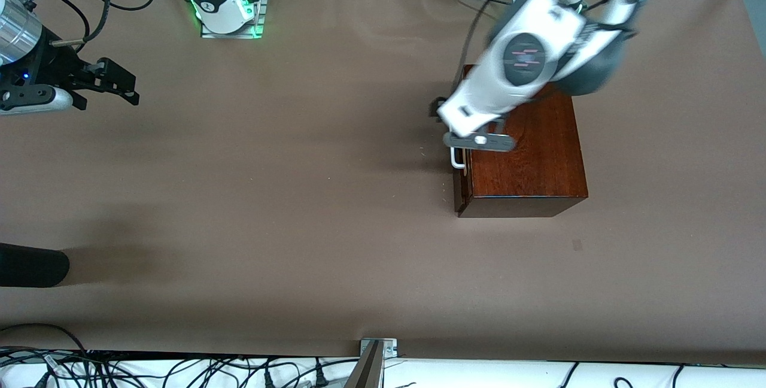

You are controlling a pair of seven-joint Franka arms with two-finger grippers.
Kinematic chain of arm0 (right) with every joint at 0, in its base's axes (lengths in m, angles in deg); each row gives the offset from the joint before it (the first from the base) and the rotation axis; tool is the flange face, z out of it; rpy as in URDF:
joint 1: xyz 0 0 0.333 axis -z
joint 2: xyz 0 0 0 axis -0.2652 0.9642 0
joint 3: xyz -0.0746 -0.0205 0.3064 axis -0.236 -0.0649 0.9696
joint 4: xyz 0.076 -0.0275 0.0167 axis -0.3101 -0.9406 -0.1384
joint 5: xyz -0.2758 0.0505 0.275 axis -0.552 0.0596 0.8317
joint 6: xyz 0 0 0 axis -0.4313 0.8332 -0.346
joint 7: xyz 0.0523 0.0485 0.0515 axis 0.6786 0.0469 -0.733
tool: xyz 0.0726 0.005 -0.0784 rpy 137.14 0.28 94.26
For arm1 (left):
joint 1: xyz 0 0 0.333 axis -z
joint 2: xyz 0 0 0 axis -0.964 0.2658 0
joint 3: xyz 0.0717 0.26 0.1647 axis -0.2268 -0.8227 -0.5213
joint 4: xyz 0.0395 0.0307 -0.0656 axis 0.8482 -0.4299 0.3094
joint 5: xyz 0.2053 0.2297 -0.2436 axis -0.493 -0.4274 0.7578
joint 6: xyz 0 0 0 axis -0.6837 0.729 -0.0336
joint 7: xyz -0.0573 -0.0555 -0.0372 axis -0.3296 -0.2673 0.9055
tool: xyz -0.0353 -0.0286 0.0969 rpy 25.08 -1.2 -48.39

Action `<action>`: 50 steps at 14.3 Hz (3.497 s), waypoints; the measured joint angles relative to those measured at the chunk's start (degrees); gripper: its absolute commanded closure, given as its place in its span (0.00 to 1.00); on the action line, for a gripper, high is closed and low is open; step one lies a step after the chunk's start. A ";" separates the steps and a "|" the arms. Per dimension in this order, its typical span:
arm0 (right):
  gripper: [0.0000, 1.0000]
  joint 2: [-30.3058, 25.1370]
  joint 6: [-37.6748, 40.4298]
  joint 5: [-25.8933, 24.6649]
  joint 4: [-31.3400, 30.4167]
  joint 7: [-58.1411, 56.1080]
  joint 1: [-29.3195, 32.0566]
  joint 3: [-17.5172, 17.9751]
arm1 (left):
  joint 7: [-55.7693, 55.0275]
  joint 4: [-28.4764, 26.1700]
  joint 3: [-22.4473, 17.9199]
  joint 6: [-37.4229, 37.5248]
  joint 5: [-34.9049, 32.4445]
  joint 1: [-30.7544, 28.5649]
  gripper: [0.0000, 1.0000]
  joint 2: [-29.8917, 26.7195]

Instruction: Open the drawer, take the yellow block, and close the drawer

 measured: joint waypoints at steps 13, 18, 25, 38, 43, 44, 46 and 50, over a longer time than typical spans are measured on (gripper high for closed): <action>0.00 -0.16 0.66 0.04 0.25 0.12 0.07 -1.08 | -11.56 -6.62 0.05 -11.00 -16.31 6.82 0.00 6.65; 0.00 -0.17 0.99 0.05 0.25 0.12 0.07 -1.08 | -11.78 -7.83 -0.15 -13.76 -16.32 6.82 0.00 7.55; 0.00 -0.21 2.90 0.05 0.25 0.09 0.07 -1.08 | -14.88 -7.78 -0.34 -14.23 -22.07 9.17 0.00 8.54; 0.00 -1.26 4.32 0.06 1.26 0.01 0.09 -1.73 | -17.03 3.16 -0.65 -14.77 -23.31 15.65 0.00 15.50; 0.00 -1.27 5.88 0.09 1.92 0.01 0.09 -1.67 | -17.01 4.99 -0.80 -15.86 -20.93 16.28 0.00 16.47; 0.00 -1.27 5.91 0.09 1.92 0.01 0.09 -1.63 | -16.99 5.09 -0.86 -15.75 -20.64 16.27 0.00 16.48; 0.00 -1.27 5.93 0.10 1.92 0.01 0.08 -1.58 | -16.92 5.42 -0.79 -14.68 -20.52 16.30 0.00 16.48; 0.00 -1.27 5.93 0.10 1.93 0.01 0.08 -1.58 | -16.13 9.25 0.14 -7.89 -19.60 16.71 0.00 16.45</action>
